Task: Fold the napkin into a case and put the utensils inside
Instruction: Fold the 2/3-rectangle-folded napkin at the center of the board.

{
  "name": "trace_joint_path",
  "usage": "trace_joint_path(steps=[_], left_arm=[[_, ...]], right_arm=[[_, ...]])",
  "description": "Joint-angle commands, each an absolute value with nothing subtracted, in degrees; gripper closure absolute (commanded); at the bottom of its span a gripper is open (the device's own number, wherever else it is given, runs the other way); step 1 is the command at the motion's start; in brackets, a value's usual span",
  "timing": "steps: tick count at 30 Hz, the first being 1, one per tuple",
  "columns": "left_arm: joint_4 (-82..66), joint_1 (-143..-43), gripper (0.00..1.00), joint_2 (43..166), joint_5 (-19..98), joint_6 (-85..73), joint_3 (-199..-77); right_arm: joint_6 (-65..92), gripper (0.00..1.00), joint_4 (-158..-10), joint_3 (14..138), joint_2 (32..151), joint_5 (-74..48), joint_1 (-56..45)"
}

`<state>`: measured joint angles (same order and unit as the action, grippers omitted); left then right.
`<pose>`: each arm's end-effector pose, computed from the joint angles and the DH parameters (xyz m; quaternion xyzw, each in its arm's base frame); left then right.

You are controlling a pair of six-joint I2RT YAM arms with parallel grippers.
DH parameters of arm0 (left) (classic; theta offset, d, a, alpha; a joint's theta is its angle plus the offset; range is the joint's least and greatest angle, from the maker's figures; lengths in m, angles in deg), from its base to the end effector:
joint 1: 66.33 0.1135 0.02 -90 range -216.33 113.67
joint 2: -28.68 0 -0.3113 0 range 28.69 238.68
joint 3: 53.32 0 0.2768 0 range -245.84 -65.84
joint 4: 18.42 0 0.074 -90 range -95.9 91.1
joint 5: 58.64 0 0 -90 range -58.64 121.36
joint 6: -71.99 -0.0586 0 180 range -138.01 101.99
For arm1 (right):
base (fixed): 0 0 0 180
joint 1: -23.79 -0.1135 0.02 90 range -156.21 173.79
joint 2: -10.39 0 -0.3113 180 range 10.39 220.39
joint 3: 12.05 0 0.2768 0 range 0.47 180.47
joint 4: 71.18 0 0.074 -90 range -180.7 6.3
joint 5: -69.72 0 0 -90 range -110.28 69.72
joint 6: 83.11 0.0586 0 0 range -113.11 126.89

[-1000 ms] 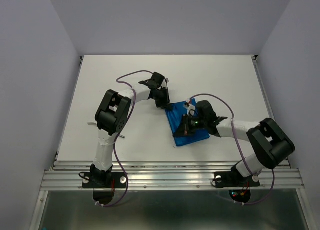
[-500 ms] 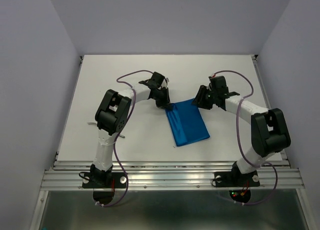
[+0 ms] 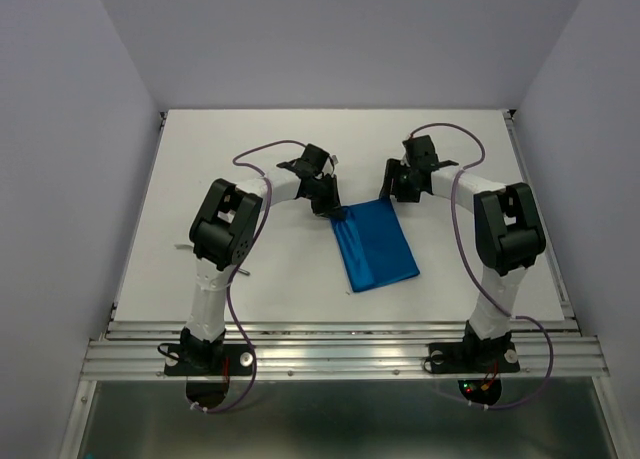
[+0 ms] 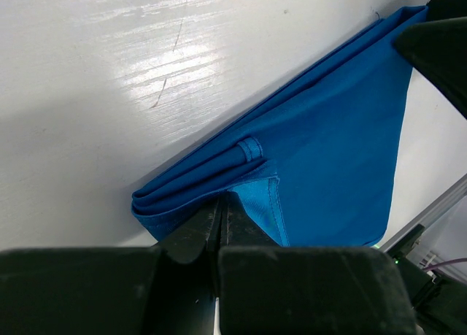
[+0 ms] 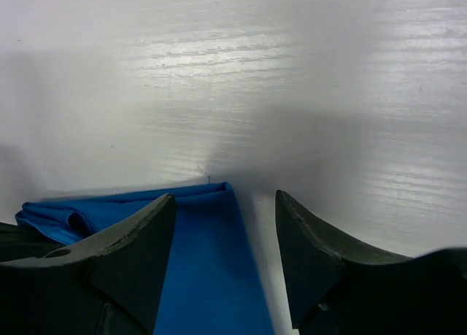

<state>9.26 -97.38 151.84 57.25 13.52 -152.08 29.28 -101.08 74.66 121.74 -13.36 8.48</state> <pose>0.4325 -0.2902 0.1598 0.0689 0.9220 -0.3455 0.1606 0.4434 0.1287 0.1804 0.0404 0.9501 0.1526 0.2691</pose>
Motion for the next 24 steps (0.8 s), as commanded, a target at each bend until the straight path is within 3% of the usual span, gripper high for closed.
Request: trace_joint_path(steps=[1, 9, 13, 19, 24], left_arm=[[13.8, -97.8, 1.00, 153.5, 51.8, 10.7, -149.3], [13.8, -97.8, 1.00, 153.4, 51.8, 10.9, -149.2], [13.8, -97.8, 1.00, 153.2, 51.7, 10.9, -149.0], [13.9, -97.8, 1.00, 153.2, 51.7, 10.8, -149.1], [13.9, -97.8, 1.00, 153.2, 51.6, 10.6, -149.1]], right_arm=[[25.1, 0.42, -101.6, 76.4, 123.3, -9.0, 8.8], [24.7, 0.56, -100.4, 74.8, 123.3, -1.4, 8.8], [25.3, 0.45, -100.7, 73.2, 121.4, -5.8, 8.8], [25.1, 0.43, -102.9, 69.9, 118.5, -15.4, 8.8], [24.7, 0.44, -102.9, 67.1, 118.1, -15.4, 8.8]])
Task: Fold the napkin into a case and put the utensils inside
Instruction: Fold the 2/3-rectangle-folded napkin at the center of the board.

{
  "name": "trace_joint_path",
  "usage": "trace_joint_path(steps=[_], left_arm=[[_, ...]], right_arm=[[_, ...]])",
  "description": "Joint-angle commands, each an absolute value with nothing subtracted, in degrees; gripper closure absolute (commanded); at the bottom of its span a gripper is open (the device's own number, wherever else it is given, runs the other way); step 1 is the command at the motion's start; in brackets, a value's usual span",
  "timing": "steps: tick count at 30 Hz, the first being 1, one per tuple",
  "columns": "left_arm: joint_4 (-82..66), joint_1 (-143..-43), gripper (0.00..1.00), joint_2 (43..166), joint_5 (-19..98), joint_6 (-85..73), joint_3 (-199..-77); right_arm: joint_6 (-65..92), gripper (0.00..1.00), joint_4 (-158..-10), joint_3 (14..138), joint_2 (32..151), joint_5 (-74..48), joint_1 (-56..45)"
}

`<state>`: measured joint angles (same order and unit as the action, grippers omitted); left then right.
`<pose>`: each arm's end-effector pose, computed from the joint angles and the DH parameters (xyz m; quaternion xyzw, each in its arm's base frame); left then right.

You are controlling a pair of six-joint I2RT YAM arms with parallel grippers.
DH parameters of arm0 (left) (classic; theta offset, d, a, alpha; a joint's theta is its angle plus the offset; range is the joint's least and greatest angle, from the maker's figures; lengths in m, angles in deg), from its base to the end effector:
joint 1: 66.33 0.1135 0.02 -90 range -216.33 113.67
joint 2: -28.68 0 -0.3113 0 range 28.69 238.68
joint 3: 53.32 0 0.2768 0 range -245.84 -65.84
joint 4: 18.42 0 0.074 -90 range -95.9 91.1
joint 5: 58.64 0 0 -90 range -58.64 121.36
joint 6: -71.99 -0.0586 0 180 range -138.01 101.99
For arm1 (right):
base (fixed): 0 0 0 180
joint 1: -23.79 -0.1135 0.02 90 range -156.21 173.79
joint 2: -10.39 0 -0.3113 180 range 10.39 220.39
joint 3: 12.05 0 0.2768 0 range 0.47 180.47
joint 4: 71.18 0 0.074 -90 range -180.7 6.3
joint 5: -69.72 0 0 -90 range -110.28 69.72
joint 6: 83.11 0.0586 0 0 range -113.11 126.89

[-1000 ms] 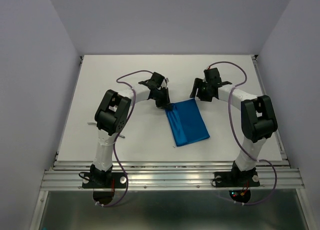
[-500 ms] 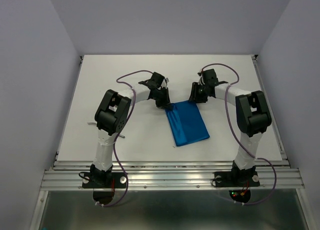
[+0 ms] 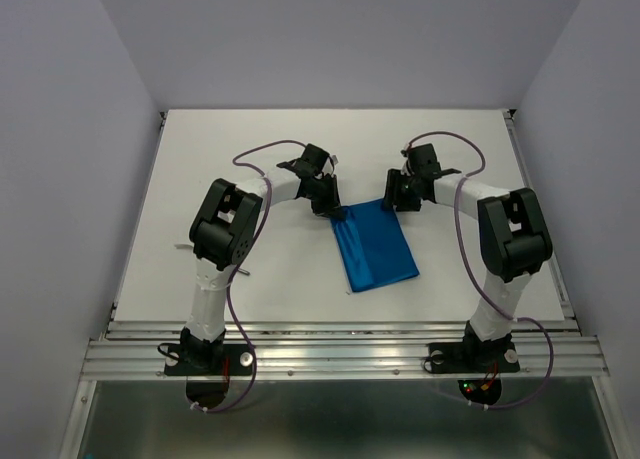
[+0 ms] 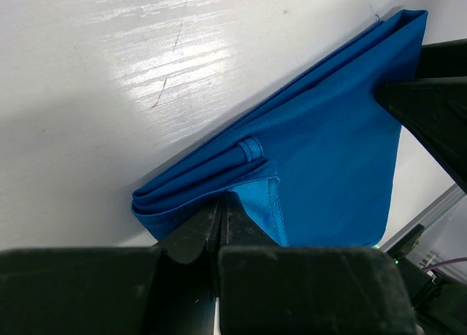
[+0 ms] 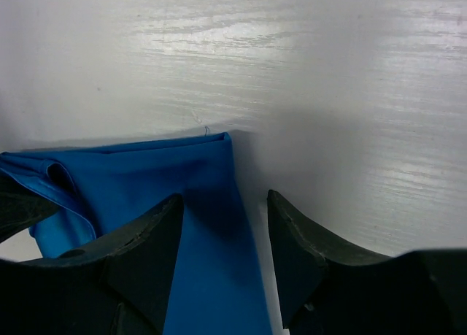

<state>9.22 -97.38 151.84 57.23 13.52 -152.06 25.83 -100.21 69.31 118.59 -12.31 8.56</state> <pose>0.4325 -0.2902 0.1597 0.0689 0.9220 -0.3454 0.1608 0.4208 0.1230 0.1750 0.0105 0.9538 0.1495 0.2603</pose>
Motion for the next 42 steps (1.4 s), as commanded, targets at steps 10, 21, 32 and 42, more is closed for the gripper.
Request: trace_joint_path(steps=[10, 21, 32, 42], left_arm=[[14.1, -97.8, 1.00, 153.7, 51.8, 10.7, -149.9], [14.1, -97.8, 1.00, 153.6, 51.9, 10.8, -149.6], [13.9, -97.8, 1.00, 153.8, 51.9, 10.8, -149.4], [13.5, -97.8, 1.00, 153.8, 52.0, 10.8, -149.2]], right_arm=[[26.9, 0.57, -97.1, 66.0, 120.5, -1.1, 8.8], [29.5, 0.76, -95.1, 65.8, 120.4, 1.6, 8.8], [34.0, 0.99, -95.7, 64.2, 112.2, -6.4, 6.3], [41.2, 0.99, -96.1, 62.8, 107.0, -15.0, 0.5]])
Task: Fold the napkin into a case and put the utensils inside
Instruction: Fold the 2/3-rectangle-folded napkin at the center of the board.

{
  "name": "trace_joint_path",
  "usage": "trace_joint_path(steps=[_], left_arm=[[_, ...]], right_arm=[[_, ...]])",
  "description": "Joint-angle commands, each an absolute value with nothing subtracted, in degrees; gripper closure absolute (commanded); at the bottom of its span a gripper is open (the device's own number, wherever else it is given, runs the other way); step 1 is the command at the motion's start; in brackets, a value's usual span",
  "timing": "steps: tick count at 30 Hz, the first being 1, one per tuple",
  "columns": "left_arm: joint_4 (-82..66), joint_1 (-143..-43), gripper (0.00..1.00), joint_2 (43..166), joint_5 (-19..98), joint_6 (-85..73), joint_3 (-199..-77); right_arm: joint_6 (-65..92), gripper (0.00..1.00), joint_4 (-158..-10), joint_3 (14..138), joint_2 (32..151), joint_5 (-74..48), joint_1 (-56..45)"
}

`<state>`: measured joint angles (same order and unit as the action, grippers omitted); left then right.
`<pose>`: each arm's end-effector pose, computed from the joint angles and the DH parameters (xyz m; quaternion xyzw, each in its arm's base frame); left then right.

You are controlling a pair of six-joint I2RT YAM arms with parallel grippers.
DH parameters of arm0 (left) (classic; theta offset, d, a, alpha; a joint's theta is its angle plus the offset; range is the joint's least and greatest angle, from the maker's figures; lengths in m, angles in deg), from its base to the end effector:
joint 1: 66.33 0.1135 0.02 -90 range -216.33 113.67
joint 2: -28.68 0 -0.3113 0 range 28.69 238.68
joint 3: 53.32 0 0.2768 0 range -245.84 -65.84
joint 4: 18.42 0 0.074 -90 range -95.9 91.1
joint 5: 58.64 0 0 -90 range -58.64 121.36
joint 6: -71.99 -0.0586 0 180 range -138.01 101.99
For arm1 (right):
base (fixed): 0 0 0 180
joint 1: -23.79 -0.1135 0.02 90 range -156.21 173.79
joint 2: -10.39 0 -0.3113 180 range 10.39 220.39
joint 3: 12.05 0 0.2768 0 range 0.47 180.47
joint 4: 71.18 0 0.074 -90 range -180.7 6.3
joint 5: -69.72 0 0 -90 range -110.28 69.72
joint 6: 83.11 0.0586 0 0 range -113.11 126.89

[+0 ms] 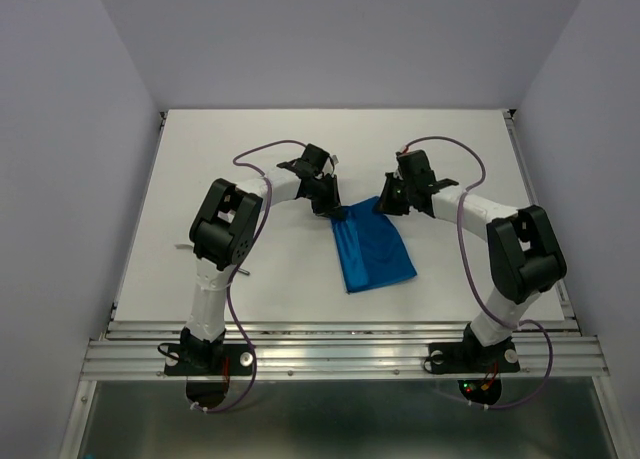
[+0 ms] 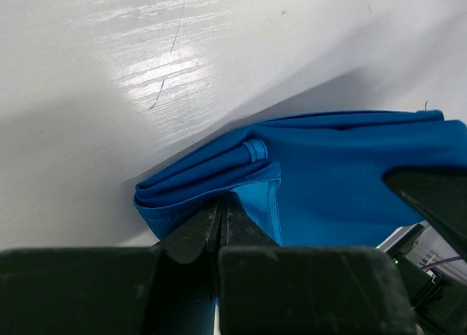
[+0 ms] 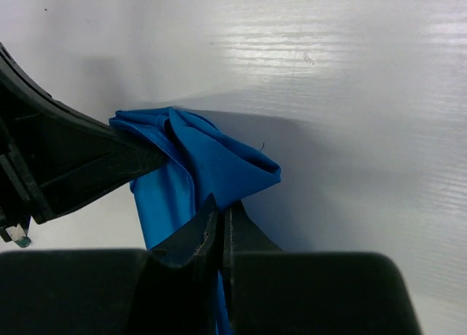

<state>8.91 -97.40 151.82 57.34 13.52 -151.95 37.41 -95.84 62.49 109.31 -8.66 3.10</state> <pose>0.4324 -0.2905 0.1597 0.0698 0.9212 -0.3470 0.1618 0.3761 0.1547 0.2075 0.0446 0.9316 0.2359 0.2729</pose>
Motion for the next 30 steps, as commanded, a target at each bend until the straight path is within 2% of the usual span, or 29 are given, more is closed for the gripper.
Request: trace_joint_path(steps=[1, 6, 14, 30], left_arm=[[13.5, -97.8, 1.00, 153.9, 52.1, 10.8, -149.2], [13.5, -97.9, 1.00, 153.8, 52.0, 10.9, -148.9], [13.1, -97.9, 1.00, 153.4, 51.9, 10.8, -147.9], [12.0, -98.0, 1.00, 152.3, 52.4, 11.1, -146.4]], right_arm=[[41.7, 0.99, -96.2, 63.3, 107.1, -15.8, -0.3], [43.5, 0.99, -99.1, 66.6, 109.3, -22.4, -4.7], [45.2, 0.99, -101.1, 71.9, 113.5, -26.4, -10.0], [46.6, 0.99, -102.8, 76.1, 121.0, -27.7, -13.2]])
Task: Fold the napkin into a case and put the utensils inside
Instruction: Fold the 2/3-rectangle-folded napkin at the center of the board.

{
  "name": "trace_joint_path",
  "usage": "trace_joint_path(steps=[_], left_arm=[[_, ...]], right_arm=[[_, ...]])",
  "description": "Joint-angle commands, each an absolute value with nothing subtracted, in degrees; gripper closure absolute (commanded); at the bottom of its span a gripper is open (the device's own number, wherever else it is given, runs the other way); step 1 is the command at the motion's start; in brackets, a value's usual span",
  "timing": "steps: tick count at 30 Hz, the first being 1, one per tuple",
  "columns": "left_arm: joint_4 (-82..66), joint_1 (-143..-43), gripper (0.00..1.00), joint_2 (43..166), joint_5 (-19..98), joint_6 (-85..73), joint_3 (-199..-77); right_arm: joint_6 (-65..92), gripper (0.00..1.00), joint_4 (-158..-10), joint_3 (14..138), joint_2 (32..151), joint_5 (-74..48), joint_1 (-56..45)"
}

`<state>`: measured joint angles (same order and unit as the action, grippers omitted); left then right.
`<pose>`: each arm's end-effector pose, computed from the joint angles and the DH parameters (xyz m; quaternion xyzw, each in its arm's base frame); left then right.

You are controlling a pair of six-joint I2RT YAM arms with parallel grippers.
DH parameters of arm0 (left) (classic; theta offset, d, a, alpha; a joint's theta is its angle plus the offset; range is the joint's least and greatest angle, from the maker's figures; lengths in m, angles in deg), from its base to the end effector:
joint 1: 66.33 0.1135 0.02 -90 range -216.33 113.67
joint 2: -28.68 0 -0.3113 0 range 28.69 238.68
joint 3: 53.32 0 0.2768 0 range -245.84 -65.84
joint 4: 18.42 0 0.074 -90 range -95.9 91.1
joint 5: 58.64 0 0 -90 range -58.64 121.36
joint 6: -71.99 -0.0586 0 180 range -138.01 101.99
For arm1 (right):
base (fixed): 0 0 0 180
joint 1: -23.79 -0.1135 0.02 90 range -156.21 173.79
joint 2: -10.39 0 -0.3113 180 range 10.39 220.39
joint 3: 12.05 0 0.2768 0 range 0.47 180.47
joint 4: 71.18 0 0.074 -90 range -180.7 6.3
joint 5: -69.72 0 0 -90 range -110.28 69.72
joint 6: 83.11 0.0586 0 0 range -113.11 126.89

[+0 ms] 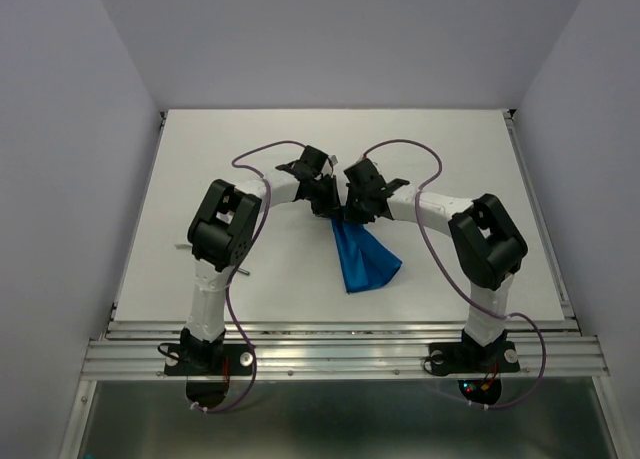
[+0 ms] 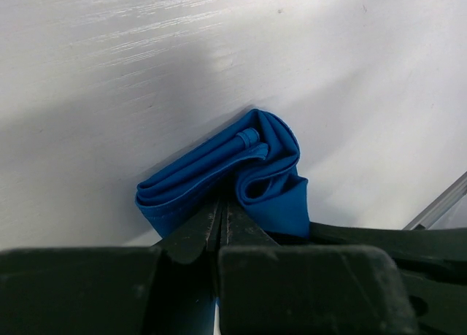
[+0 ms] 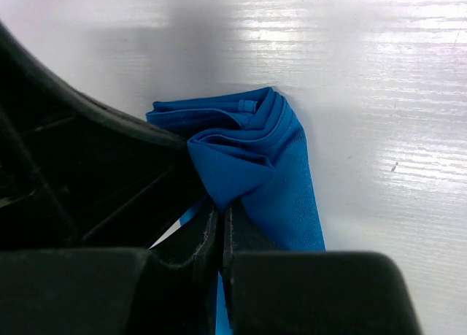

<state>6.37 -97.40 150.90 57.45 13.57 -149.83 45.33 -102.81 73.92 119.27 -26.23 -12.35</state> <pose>0.4286 -0.2883 0.1591 0.0722 0.9172 -0.3526 0.1708 0.3690 0.2619 0.1925 0.0349 0.9507 0.1449 0.2719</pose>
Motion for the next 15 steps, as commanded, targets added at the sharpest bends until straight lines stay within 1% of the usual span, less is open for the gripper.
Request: trace_joint_path(steps=[1, 15], left_arm=[[12.0, -98.0, 1.00, 152.2, 52.4, 11.1, -146.3], [12.7, -98.0, 1.00, 142.7, 53.0, 11.7, -144.1]], right_arm=[[46.7, 0.99, -102.7, 76.1, 121.3, -27.7, -13.2], [47.4, 0.99, -98.9, 71.0, 126.6, -25.1, -13.2]])
